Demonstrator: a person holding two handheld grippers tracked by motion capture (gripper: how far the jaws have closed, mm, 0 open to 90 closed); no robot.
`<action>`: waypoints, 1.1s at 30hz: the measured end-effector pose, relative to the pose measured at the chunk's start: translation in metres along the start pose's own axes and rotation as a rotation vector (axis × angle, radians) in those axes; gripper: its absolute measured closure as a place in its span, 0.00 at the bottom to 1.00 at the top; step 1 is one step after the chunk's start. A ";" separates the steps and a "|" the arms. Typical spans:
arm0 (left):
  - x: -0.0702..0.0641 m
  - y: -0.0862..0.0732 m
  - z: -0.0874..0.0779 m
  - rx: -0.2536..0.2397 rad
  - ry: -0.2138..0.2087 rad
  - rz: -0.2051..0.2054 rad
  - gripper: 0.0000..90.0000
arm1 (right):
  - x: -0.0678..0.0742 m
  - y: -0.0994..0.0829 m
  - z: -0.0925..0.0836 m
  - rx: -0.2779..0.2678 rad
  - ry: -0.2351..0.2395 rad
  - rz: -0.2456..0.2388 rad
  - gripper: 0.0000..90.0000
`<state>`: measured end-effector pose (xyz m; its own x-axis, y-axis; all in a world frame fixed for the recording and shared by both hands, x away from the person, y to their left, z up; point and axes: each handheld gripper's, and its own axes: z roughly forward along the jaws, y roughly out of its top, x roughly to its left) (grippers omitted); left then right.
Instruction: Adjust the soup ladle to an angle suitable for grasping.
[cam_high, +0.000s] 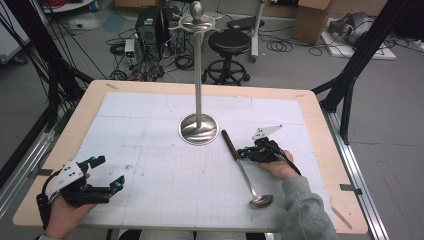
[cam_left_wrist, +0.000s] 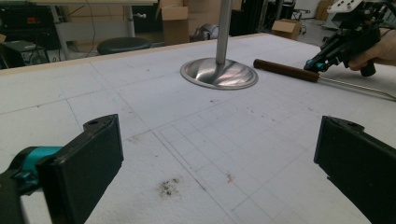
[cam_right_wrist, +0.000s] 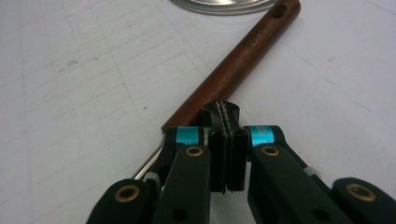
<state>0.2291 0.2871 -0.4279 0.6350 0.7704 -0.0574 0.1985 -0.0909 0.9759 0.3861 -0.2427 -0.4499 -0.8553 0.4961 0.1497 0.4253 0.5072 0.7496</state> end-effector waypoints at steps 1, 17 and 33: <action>0.000 0.000 -0.001 -0.001 0.005 -0.001 0.02 | 0.000 0.000 0.001 -0.001 0.003 -0.002 1.00; 0.000 -0.001 -0.003 -0.003 0.009 -0.002 0.02 | 0.010 0.006 0.010 0.010 0.081 -0.054 1.00; 0.000 0.000 -0.003 -0.001 0.010 0.004 0.02 | 0.025 0.009 0.016 0.045 0.162 -0.112 1.00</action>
<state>0.2268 0.2891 -0.4270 0.6286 0.7760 -0.0518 0.1951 -0.0928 0.9764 0.3733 -0.2144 -0.4493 -0.9328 0.3170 0.1713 0.3346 0.5853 0.7386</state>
